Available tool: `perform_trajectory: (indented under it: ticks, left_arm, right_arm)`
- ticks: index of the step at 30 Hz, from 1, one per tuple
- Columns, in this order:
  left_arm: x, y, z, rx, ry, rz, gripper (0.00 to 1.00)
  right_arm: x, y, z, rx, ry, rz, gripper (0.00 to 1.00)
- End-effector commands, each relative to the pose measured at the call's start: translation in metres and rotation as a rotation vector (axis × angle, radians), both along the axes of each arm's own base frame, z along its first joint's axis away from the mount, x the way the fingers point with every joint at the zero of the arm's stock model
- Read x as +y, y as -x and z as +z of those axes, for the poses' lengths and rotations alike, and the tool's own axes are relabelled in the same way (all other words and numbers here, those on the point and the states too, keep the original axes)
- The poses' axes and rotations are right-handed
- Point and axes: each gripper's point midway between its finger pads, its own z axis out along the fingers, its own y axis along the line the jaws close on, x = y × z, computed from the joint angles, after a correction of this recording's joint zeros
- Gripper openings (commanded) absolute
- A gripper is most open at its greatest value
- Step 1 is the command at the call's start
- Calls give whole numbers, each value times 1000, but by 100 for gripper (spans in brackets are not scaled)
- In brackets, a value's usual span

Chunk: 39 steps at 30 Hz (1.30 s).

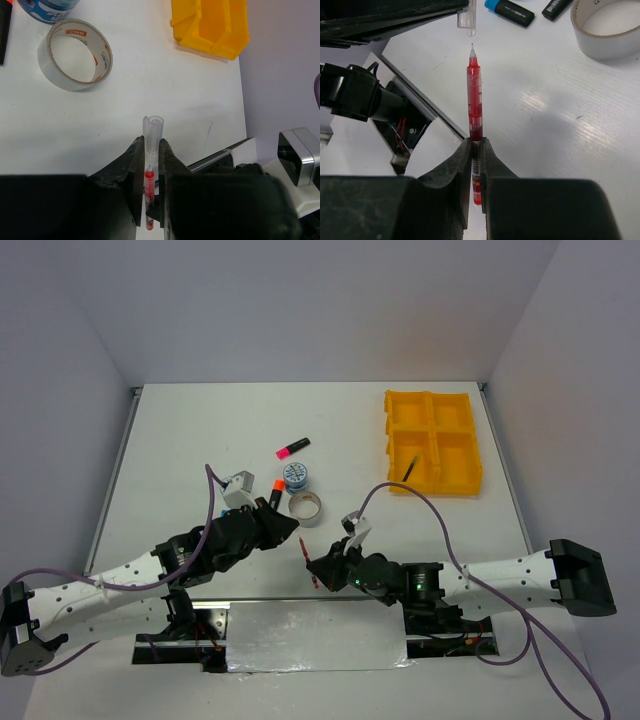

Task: Sort the stationery into containers
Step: Close the pen cap on the pen.

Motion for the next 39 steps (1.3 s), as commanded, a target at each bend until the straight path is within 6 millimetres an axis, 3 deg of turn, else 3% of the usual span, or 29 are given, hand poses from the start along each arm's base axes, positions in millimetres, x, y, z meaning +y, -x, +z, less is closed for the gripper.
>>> perform_trajectory:
  ticks: [1,39]
  left_arm:
    - [-5,0,8,-30,15,-18,0]
    - [-15,2,-8,-9,4,-54,0]
  right_arm:
    - [0,-4,13,-22,-20,-23,0]
    - [2,-11,20,-38,-9,-42,0]
